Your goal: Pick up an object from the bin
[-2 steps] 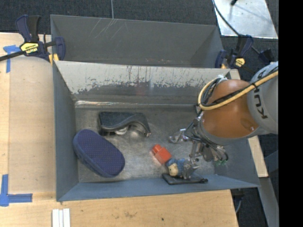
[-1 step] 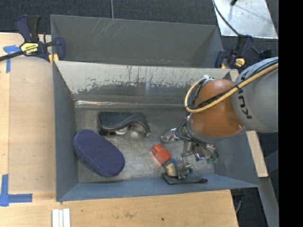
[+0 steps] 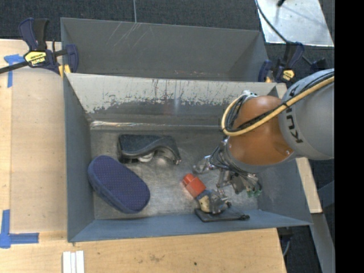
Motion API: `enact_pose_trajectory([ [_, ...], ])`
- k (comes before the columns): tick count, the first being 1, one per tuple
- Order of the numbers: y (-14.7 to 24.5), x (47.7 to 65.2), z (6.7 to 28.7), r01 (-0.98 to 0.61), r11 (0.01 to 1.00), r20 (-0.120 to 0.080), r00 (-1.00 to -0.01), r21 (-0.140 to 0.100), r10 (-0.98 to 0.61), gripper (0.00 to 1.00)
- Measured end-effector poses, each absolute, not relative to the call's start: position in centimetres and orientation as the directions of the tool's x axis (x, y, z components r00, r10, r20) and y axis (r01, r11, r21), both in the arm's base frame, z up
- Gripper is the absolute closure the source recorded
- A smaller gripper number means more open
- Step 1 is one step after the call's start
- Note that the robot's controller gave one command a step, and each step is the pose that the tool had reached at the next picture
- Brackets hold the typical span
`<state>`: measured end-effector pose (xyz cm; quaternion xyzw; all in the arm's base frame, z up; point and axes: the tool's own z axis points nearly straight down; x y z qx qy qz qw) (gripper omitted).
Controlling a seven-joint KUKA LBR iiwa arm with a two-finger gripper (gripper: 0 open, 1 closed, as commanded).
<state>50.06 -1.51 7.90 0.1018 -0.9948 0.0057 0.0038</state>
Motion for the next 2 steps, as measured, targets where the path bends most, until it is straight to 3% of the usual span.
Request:
enact_pose_trajectory([
  [1, 5.7, 55.6, 17.4, -0.451, 0.893, -0.012, -0.893, -0.003, -0.451, 1.00],
  [2, 8.6, 56.3, 29.0, -0.796, 0.606, -0.008, -0.606, -0.006, -0.796, 1.00],
])
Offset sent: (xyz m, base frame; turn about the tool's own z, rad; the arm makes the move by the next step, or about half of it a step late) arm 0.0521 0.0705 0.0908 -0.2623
